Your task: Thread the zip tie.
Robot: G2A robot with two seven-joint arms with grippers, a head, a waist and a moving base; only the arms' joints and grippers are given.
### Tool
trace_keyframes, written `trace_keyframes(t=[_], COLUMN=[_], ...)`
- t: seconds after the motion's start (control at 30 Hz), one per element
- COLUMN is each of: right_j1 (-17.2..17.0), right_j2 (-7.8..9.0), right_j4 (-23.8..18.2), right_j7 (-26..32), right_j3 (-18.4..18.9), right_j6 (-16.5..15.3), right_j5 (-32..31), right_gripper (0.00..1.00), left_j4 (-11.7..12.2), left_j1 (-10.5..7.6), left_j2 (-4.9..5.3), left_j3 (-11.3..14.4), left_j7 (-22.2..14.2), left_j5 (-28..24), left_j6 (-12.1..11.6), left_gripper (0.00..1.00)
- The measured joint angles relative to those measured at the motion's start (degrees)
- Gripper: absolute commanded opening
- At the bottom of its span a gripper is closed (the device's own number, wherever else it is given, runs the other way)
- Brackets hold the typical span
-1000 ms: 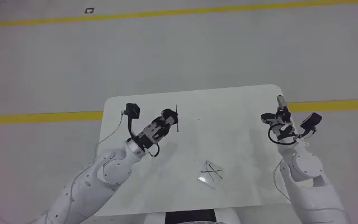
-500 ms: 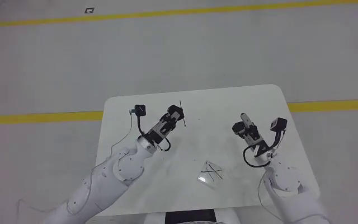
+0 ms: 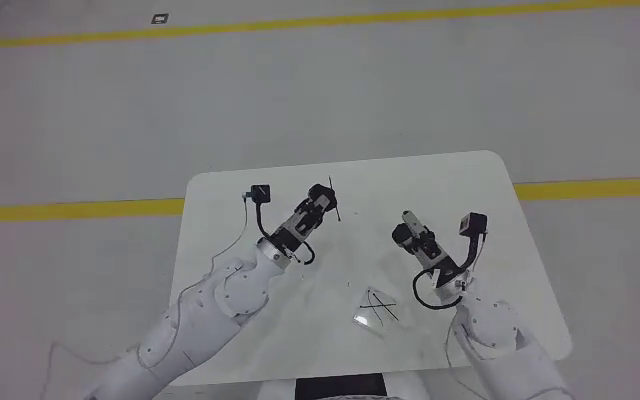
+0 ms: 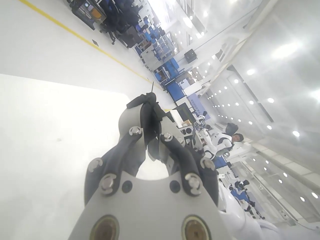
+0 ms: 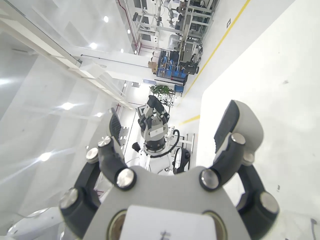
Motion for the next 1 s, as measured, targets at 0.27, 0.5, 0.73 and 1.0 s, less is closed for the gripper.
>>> trace_keyframes(t=[0.27, 0.5, 0.73, 1.0], right_j1=[0.99, 3.27, 3.34, 4.74], right_j2=[-0.33, -1.04, -1.06, -1.74], right_j4=[-0.27, 1.04, 1.08, 2.01], right_j7=[5.29, 8.73, 8.92, 5.74], right_j3=[-3.19, -7.82, -7.88, -10.26], right_j6=[-0.03, 0.16, -0.03, 1.76], right_j5=[3.24, 9.12, 9.56, 11.04], right_gripper=[1.0, 1.0, 1.0, 1.0], left_j4=[1.31, 4.26, 4.48, 4.48], left_j1=[0.94, -0.99, -1.17, -1.17], left_j2=[-1.76, -4.68, -4.9, -4.9], left_j3=[0.36, 2.77, 2.88, 2.88], left_j7=[-0.47, -1.17, -1.33, -1.33], left_j5=[-6.81, -10.21, -10.27, -10.27], left_j6=[-0.01, -0.01, -0.01, -0.01], left_gripper=[0.0, 0.0, 0.0, 0.0])
